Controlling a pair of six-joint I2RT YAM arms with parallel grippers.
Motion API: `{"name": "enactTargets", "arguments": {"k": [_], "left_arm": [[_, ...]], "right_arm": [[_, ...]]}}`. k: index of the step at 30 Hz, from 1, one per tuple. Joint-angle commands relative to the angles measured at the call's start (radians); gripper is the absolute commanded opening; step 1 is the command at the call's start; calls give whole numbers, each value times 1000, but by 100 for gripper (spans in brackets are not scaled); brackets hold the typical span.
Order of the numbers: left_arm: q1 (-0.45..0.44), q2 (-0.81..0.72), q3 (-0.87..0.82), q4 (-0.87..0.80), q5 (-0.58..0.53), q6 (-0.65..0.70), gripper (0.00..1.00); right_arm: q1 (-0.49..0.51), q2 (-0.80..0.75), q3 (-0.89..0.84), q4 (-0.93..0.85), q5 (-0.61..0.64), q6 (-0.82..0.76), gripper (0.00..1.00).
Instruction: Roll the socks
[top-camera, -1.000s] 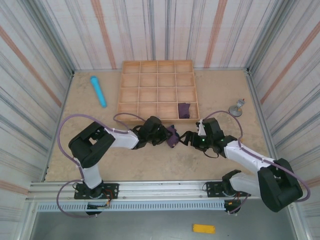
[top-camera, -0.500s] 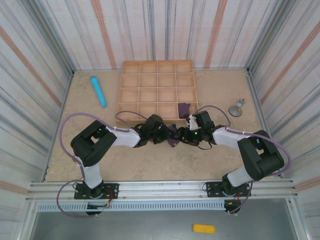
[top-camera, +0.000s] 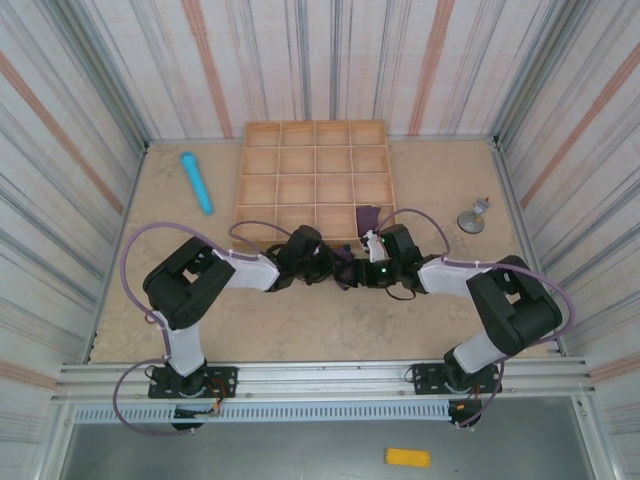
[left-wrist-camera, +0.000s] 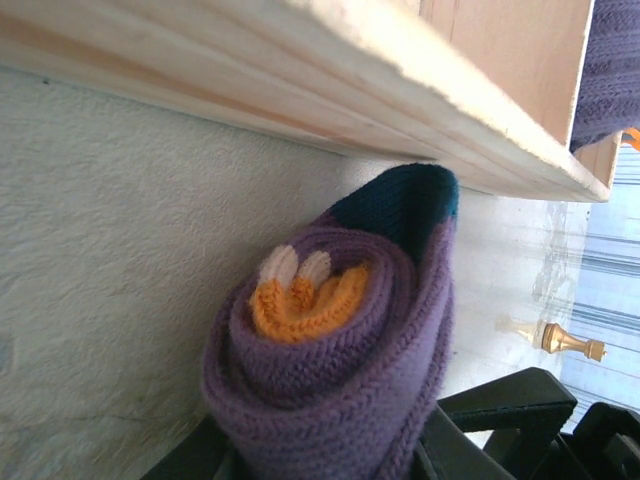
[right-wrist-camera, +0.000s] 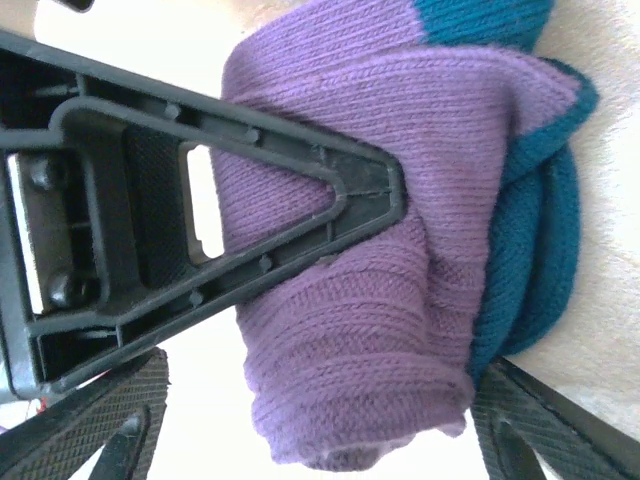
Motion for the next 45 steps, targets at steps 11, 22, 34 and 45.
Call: {"name": "enactTargets", "arguments": {"k": [11,22,34,45], "left_arm": [[19,46,-5,-195,49,41,5],[22,80,11,-184,102,-5,5],[24,91,13,-173,121,-25,8],[27,-7,40,-293,86,40,54]], "right_arm": [[127,0,145,-375,417,-196,89],[231,54,148,-244,605,-182,93],[258,90,149,-254,605,-169,58],[262,43,162,-311,576,-158,0]]}}
